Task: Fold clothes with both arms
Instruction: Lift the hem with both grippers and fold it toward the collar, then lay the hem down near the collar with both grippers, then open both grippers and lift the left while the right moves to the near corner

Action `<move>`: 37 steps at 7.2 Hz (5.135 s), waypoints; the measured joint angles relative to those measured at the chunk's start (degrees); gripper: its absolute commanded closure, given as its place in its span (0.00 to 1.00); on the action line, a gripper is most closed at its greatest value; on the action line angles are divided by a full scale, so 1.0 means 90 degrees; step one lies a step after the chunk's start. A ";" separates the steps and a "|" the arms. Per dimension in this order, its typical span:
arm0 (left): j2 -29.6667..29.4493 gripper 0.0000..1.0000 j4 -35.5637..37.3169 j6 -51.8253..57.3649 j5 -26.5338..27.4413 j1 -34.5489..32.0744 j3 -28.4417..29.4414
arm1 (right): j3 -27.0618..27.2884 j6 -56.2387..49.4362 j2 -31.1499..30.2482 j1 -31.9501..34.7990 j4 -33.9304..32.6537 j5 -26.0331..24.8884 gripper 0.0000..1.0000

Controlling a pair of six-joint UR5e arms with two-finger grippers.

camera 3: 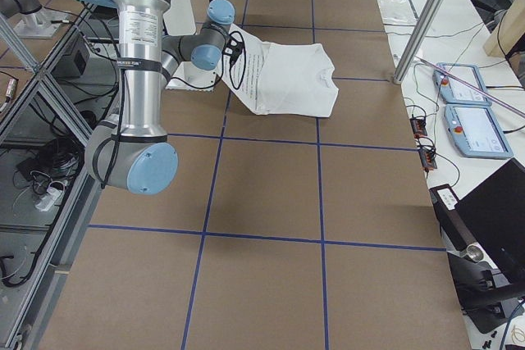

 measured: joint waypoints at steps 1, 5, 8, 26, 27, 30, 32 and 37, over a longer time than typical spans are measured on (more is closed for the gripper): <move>-0.0153 1.00 -0.0001 0.0138 -0.0019 -0.0400 0.0059 | -0.0195 -0.0105 0.0173 0.0338 0.0000 0.0003 1.00; -0.0497 1.00 -0.0002 0.1461 -0.0886 -0.2673 0.0448 | -0.1516 -0.1066 0.1173 0.1827 0.0002 0.0100 1.00; -0.1208 1.00 -0.0170 0.1941 -0.1086 -0.3541 0.1777 | -0.3088 -0.1603 0.2335 0.2757 0.0010 0.0383 1.00; -0.2534 0.89 -0.4019 0.1914 -0.1030 -0.4381 0.6619 | -0.7127 -0.2468 0.4461 0.3105 0.0882 0.0027 0.52; -0.2540 0.13 -0.4021 0.1924 -0.1026 -0.4380 0.6657 | -0.7134 -0.2468 0.4468 0.3075 0.0886 0.0020 0.01; -0.2599 0.00 -0.4013 0.1946 -0.0862 -0.4380 0.6676 | -0.7103 -0.2446 0.4435 0.2956 0.0912 -0.0162 0.00; -0.2598 0.00 -0.3979 0.1954 -0.0781 -0.4402 0.6662 | -0.6881 -0.2475 0.4293 0.2979 0.0917 -0.0163 0.00; -0.2509 0.00 -0.3937 0.1958 -0.0729 -0.4504 0.6436 | -0.4161 -0.1845 0.2034 0.1970 0.0822 -0.0718 0.00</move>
